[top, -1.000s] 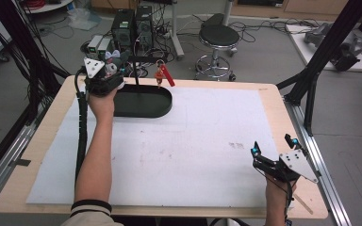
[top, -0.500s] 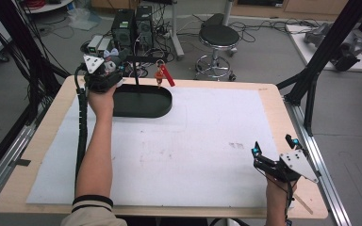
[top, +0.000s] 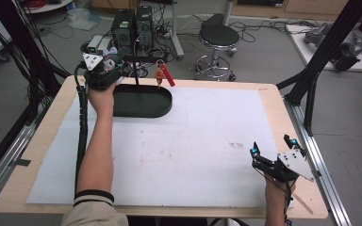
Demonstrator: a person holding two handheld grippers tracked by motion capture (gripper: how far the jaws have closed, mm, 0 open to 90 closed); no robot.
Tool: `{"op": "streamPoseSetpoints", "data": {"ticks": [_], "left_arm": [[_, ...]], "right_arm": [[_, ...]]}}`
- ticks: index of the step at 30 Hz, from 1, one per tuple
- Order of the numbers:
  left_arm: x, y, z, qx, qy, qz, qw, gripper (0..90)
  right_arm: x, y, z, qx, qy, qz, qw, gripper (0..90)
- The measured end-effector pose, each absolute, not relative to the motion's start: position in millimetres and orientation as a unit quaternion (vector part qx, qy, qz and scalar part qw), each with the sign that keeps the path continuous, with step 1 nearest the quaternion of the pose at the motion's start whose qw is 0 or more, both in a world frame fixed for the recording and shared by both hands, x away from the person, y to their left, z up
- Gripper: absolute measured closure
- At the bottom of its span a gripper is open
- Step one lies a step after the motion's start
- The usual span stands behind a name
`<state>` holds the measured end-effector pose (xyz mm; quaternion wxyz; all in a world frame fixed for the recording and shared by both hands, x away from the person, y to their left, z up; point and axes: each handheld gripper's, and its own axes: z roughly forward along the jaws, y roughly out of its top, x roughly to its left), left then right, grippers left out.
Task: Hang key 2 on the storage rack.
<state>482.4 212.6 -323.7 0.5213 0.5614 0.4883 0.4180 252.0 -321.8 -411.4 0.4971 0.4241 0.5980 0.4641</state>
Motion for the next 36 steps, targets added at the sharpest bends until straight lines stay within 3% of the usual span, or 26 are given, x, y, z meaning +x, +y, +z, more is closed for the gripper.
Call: {"op": "streamPoseSetpoints", "data": {"ticks": [12,21,27,36], "left_arm": [[485.2,218.2,-326.7,0.556,0.5,0.421,0.514,38.3],[486.5,219.2,-328.3,0.55,0.514,0.409,0.515,31.7],[486.8,219.5,-329.2,0.55,0.521,0.401,0.515,21.2],[482.5,215.1,-327.2,0.557,0.511,0.402,0.517,18.9]], "right_arm": [[252.6,-321.6,-412.6,0.425,0.601,0.461,0.495,1.3],[252.4,-321.8,-412.1,0.422,0.6,0.462,0.498,1.3],[252.4,-321.6,-412.2,0.422,0.6,0.462,0.498,1.3],[251.9,-321.1,-411.4,0.421,0.6,0.464,0.498,1.3]]}}
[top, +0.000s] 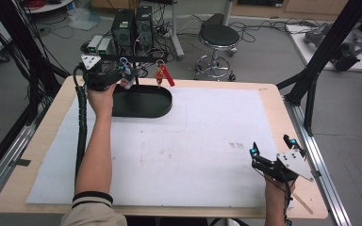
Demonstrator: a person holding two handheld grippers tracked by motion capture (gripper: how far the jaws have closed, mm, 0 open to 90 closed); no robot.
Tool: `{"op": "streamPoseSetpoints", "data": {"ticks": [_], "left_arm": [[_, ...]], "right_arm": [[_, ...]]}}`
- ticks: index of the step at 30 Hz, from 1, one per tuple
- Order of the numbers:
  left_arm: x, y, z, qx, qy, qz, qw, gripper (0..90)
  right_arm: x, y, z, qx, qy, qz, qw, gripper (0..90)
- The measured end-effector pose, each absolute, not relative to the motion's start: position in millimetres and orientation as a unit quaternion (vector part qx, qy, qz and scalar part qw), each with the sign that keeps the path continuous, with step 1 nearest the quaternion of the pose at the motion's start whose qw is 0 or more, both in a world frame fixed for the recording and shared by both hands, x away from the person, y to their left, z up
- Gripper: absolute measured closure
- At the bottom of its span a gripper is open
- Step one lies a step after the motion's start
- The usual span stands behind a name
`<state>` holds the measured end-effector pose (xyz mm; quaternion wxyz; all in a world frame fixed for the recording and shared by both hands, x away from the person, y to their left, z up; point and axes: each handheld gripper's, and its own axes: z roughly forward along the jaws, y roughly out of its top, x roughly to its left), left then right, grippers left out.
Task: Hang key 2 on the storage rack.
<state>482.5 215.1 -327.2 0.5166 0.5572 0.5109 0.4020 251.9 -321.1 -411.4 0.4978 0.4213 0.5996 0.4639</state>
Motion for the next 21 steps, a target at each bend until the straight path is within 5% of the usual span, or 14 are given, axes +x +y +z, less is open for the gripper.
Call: {"op": "streamPoseSetpoints", "data": {"ticks": [12,21], "left_arm": [[465.1,210.0,-325.3,0.568,0.502,0.407,0.51,1.7],[442.6,212.9,-321.3,0.556,0.486,0.42,0.528,1.7]], "right_arm": [[251.2,-321.3,-410.4,0.423,0.595,0.47,0.496,1.3],[249.6,-320.5,-408.1,0.421,0.593,0.475,0.495,1.3]]}}
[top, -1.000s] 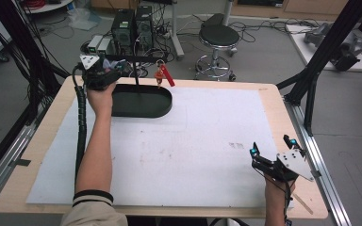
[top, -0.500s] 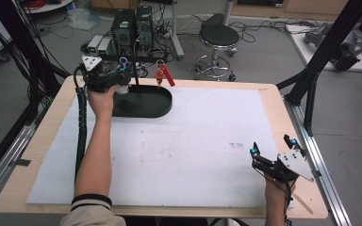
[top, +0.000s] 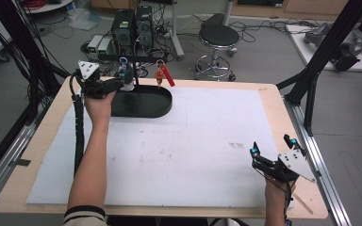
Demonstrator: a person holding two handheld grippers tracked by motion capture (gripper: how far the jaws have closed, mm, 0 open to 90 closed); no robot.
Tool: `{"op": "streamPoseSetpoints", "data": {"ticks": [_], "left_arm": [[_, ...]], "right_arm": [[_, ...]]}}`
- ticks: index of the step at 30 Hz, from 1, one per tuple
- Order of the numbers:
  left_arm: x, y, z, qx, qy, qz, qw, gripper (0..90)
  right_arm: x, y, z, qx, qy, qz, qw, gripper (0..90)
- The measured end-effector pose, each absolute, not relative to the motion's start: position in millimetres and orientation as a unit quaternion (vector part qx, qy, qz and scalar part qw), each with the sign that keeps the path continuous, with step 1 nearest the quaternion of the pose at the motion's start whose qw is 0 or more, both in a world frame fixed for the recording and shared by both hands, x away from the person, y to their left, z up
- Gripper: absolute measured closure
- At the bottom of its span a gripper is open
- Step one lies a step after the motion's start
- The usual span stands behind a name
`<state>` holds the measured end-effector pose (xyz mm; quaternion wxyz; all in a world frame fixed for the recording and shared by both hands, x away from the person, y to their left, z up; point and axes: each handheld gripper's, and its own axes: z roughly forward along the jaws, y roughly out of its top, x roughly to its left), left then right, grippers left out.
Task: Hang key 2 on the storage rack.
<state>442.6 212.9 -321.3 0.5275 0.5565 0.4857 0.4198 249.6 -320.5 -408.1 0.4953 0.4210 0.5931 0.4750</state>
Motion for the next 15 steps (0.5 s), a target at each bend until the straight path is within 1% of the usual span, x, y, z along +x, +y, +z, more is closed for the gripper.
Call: {"op": "streamPoseSetpoints", "data": {"ticks": [7,15], "left_arm": [[422.0,222.8,-316.2,0.549,0.476,0.426,0.539,1.7],[387.7,234.8,-314.8,0.547,0.461,0.437,0.545,1.7]], "right_arm": [[248.9,-320.3,-407.1,0.422,0.589,0.486,0.488,1.3],[247.8,-316.2,-405.2,0.421,0.587,0.492,0.486,1.3]]}}
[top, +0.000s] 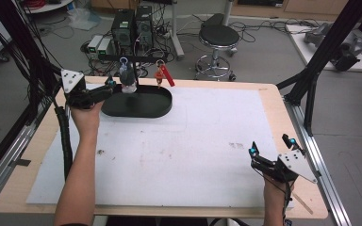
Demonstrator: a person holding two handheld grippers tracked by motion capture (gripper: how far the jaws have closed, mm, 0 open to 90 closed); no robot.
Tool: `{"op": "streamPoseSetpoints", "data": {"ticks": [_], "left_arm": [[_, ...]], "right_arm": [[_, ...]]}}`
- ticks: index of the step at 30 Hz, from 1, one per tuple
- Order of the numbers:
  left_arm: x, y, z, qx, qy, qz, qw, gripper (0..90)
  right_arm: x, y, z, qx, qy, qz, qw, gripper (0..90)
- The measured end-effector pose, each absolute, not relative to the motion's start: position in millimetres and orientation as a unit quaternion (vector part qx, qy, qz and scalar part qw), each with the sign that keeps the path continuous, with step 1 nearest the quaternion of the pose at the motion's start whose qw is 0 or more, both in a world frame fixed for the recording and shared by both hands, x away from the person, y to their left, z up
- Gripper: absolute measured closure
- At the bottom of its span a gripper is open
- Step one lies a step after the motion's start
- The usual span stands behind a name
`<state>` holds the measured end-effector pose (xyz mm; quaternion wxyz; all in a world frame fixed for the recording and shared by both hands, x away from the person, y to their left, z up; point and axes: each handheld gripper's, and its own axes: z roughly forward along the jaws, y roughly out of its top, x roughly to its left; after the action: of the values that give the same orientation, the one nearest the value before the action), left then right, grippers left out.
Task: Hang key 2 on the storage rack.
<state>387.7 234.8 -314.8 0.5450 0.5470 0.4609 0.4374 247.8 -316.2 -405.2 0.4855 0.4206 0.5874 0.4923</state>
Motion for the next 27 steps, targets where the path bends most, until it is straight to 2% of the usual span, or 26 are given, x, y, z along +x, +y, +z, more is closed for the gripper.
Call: {"op": "streamPoseSetpoints", "data": {"ticks": [15,27], "left_arm": [[326.1,270.2,-319.1,0.517,0.461,0.452,0.562,1.7],[282.4,291.1,-336.2,0.51,0.47,0.452,0.561,1.7]], "right_arm": [[247.8,-307.6,-403.3,0.412,0.593,0.487,0.491,1.3],[248.1,-303.4,-403.6,0.414,0.593,0.493,0.484,1.3]]}}
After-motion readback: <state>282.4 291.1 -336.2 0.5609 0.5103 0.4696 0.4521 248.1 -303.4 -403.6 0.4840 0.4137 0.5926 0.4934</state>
